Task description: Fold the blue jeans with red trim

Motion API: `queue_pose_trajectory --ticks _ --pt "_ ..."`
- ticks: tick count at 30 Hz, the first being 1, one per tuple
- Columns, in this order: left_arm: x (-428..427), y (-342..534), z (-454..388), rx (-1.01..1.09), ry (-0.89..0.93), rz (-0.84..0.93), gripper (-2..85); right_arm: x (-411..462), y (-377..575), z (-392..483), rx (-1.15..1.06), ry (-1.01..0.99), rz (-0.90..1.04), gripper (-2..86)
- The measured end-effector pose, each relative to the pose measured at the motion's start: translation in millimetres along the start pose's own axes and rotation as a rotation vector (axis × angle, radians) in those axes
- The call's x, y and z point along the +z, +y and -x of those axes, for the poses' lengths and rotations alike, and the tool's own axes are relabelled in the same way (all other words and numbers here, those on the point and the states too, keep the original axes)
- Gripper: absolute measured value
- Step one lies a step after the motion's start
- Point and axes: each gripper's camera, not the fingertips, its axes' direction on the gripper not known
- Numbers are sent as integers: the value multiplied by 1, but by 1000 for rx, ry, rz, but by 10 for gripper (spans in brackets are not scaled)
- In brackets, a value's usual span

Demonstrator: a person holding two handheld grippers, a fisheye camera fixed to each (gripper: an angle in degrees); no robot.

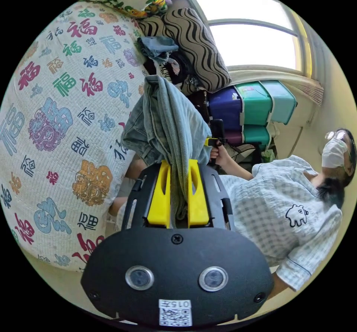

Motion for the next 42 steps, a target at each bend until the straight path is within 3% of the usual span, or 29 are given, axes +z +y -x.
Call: queue_pose_trajectory --ticks 6,11,20,26,31,38,42 --pt "24 25 -54 59 -13 -118 70 -17 21 84 -67 58 -41 80" --pt "59 -3 -71 74 27 -199 70 -62 -8 127 -115 119 -64 80" --pt "150 -181 -102 101 -8 -228 71 -208 -155 135 -199 172 -104 80" --pt "206 -361 -125 165 -187 -213 77 -311 -300 115 -221 264 -237 86" --pt "283 -476 -105 22 -568 -378 61 -365 -362 46 -34 484 -422 79" --pt "423 -487 -47 28 -326 -181 69 -404 -256 -68 230 356 -674 87" --pt "480 -477 -25 -31 -159 -175 79 -402 -240 -84 297 387 -686 102"
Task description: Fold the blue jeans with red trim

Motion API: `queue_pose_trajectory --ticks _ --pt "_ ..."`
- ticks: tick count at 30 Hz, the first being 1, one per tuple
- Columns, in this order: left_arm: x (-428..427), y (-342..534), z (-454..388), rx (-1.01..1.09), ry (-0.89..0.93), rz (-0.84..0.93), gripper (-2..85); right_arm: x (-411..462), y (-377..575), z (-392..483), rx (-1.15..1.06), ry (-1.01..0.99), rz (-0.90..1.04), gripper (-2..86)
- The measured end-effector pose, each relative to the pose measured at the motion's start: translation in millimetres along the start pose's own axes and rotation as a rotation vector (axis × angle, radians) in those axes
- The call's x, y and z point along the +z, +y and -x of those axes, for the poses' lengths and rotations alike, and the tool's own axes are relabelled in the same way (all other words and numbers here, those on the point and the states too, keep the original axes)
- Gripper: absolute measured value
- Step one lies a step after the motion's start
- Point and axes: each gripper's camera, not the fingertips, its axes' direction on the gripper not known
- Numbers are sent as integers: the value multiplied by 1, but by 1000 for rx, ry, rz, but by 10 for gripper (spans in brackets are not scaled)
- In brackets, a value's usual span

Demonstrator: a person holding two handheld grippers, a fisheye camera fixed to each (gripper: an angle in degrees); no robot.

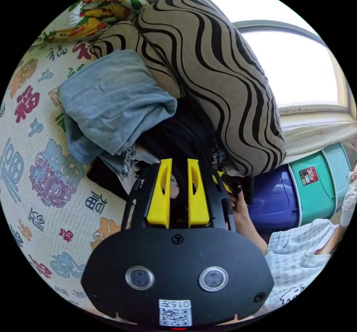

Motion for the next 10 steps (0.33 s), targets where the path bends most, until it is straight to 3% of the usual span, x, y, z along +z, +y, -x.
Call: queue_pose_trajectory --ticks 4,10 --pt "49 7 -10 10 48 71 97 31 -14 -4 30 -59 100 94" --pt "94 7 -12 -89 130 105 89 35 -8 22 -48 -103 86 53"
